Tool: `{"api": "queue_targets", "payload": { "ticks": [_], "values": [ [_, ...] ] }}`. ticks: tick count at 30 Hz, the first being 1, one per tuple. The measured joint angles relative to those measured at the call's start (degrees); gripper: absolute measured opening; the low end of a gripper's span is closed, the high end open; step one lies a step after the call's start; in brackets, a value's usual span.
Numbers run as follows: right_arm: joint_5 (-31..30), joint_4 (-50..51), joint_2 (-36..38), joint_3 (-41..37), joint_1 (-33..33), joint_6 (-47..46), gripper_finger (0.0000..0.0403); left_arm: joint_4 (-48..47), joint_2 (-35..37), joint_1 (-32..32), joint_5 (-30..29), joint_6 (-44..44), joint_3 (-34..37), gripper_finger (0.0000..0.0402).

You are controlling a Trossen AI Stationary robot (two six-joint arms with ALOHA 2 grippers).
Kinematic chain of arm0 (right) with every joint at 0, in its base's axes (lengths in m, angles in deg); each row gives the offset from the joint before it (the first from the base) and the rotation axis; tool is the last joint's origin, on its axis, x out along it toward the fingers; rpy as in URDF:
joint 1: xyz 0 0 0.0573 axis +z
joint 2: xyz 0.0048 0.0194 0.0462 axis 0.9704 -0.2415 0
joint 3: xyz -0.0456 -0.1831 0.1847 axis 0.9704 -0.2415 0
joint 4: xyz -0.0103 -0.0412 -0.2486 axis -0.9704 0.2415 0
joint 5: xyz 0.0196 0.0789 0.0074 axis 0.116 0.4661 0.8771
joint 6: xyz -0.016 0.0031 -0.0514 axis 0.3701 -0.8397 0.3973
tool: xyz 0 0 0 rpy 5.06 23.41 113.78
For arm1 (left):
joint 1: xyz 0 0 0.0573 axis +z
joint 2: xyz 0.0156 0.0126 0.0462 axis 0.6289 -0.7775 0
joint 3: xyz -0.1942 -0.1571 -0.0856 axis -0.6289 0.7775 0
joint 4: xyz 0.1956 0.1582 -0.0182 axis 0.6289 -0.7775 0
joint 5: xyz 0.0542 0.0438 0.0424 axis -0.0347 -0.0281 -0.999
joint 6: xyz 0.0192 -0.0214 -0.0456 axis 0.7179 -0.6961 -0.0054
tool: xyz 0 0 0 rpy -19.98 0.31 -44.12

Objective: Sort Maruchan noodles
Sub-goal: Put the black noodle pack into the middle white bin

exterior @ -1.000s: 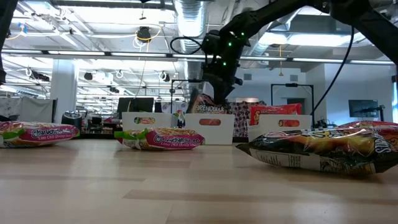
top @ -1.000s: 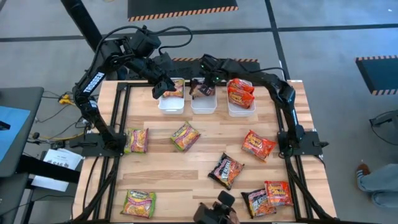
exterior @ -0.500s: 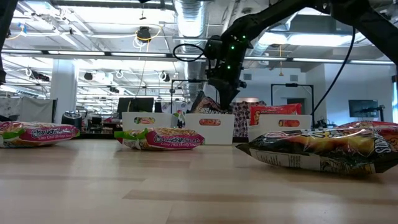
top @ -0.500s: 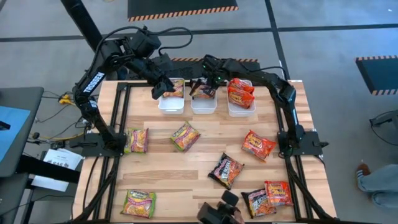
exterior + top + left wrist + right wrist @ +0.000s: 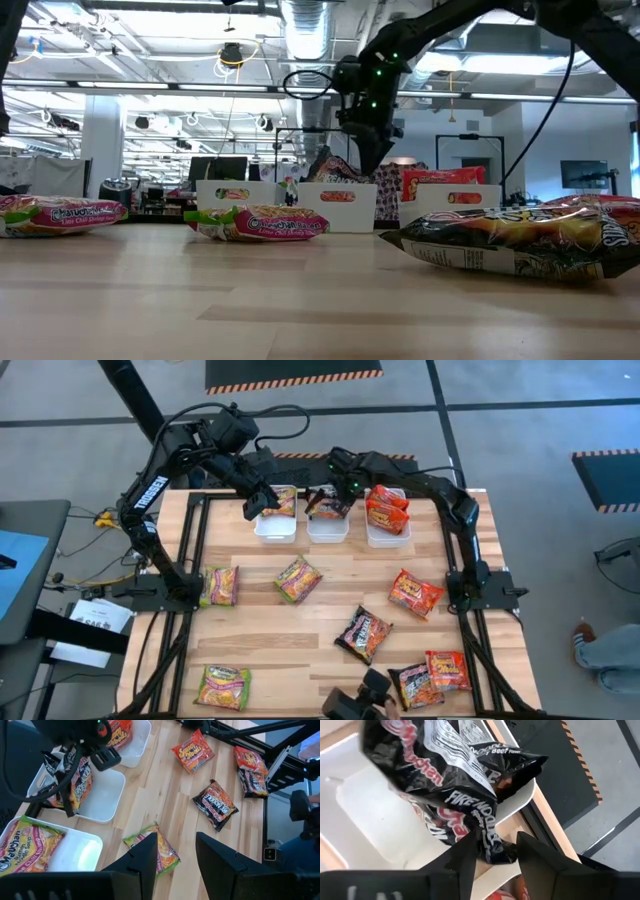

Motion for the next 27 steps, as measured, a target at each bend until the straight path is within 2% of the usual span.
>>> {"api": "queue_targets", "payload": {
  "ticks": [10, 12, 16, 18, 24, 27],
  "values": [
    [1.59, -1.17, 6.00, -0.02, 0.45, -0.07, 0.0171, -0.32, -0.01, 0.05, -1.16, -0.83, 0.00, 0.0121],
    [5.37, -4.02, 7.12, -0.02, 1.06, -0.15, 0.0171, -2.04, -0.01, 0.05, -1.77, -0.35, 0.00, 0.0121],
    [18.02, -11.20, 7.29, 0.04, 2.31, 0.45, 0.0170, -3.34, -0.01, 0.05, -4.11, 0.14, 0.00, 0.0121],
    [21.68, -13.94, 6.35, 0.05, 3.20, 0.43, 0.0170, -3.39, 0.17, 0.05, -4.29, 0.01, 0.02, 0.0121],
    [22.61, -15.12, 3.80, -0.12, 5.37, 2.40, 0.0170, -3.41, 2.39, -0.08, -4.69, -0.01, 0.02, 0.0121],
    [20.56, -20.57, 2.45, 0.24, 6.86, 5.24, 0.0170, -3.10, 4.30, -0.71, -4.71, -0.05, 0.93, 0.0121]
  ]
}}
